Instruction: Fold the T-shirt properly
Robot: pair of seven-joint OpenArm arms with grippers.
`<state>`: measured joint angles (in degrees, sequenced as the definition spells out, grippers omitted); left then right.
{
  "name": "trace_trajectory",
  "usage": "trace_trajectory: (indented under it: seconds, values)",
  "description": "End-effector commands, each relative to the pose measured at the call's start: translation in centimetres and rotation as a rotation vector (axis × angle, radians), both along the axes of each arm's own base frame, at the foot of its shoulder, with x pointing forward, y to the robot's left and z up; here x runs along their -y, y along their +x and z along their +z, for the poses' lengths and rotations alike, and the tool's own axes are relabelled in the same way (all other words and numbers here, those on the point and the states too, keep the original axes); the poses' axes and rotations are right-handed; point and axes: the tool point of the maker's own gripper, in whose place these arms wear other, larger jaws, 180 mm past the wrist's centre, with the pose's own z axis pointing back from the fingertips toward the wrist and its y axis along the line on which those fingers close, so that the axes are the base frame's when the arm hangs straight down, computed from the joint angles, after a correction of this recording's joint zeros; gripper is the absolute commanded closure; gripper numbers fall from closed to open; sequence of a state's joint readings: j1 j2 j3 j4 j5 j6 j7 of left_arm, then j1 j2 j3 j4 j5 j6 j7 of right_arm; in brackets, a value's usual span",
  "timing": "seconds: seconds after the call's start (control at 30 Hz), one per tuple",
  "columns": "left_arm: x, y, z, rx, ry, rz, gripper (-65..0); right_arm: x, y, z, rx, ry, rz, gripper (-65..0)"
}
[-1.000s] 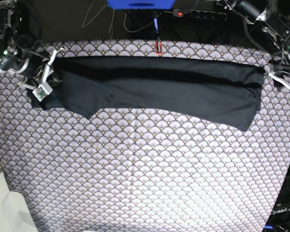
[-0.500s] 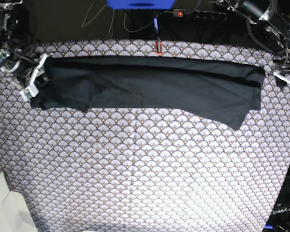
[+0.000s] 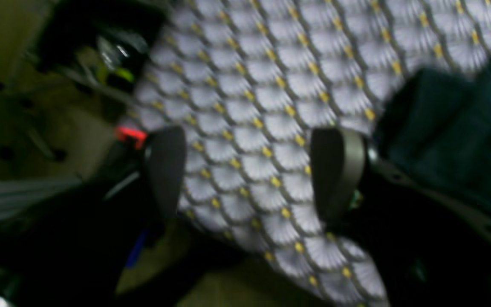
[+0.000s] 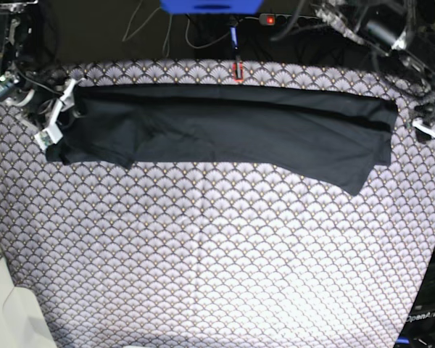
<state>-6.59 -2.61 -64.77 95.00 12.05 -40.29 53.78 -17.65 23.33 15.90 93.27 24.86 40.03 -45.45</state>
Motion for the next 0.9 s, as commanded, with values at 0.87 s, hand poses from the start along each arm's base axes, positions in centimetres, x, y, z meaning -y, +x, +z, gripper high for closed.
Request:
trace_trajectory:
  seconds: [0.87]
  values:
    - [7.4, 5.9, -4.2, 0.071, -0.280, -0.178, -44.8, 0.3, 0.8, 0.9, 0.035, -0.002, 0.003, -26.0]
